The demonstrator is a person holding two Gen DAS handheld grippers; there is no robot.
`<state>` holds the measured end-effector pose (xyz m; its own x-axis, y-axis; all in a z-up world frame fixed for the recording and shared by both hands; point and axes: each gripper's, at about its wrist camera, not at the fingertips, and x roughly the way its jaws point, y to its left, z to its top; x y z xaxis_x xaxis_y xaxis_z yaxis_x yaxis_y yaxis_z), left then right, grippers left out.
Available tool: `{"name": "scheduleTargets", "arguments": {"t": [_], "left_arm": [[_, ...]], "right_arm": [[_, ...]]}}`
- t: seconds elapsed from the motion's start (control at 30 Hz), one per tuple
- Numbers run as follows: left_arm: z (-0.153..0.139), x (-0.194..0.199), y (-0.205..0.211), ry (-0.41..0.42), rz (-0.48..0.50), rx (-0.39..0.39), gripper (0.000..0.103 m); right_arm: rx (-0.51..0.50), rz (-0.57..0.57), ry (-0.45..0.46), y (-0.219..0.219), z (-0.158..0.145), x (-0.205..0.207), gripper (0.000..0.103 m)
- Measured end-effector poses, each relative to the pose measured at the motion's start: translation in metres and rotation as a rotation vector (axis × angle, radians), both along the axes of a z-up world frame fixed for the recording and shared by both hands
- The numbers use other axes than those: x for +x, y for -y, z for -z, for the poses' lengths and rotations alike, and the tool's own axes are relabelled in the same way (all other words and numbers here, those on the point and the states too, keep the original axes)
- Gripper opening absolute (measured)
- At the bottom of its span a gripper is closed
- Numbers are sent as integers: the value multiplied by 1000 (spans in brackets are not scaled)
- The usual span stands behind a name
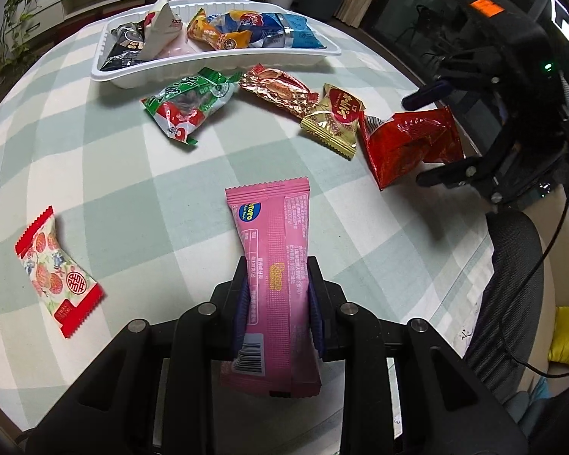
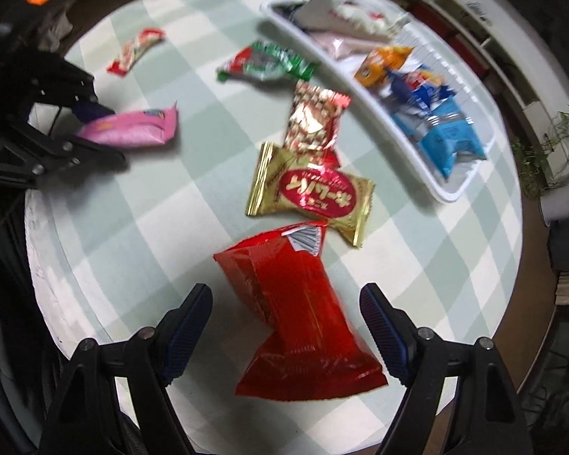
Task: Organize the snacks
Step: 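Grasp the pink bar with the left tool while the right tool grasps the red bag, then carry the pink bar and red bag into the tray and open both tools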
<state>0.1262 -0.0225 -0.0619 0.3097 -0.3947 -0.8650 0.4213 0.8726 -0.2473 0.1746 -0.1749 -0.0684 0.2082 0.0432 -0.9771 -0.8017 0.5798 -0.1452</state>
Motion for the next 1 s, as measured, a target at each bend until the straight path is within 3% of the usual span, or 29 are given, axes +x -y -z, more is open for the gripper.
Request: {"name": "scheduleTargets", "arguments": {"t": [0.17, 0.2, 0.5, 0.8, 1.0], "left_arm": [[1, 1, -2, -1, -4, -13, 25], [1, 1, -2, 0, -5, -15, 25], [1, 1, -5, 2, -17, -30, 25], [0, -2, -6, 15, -38, -43, 25], [-7, -2, -14, 25, -59, -84, 25]], "right_arm": [[-42, 24, -53, 4, 22, 7, 67], [-33, 32, -64, 7, 24, 8, 61], [52, 67, -76, 19, 21, 0, 41], [195, 110, -41, 28, 16, -42, 39], [393, 222, 3, 45, -6, -56, 39]]}}
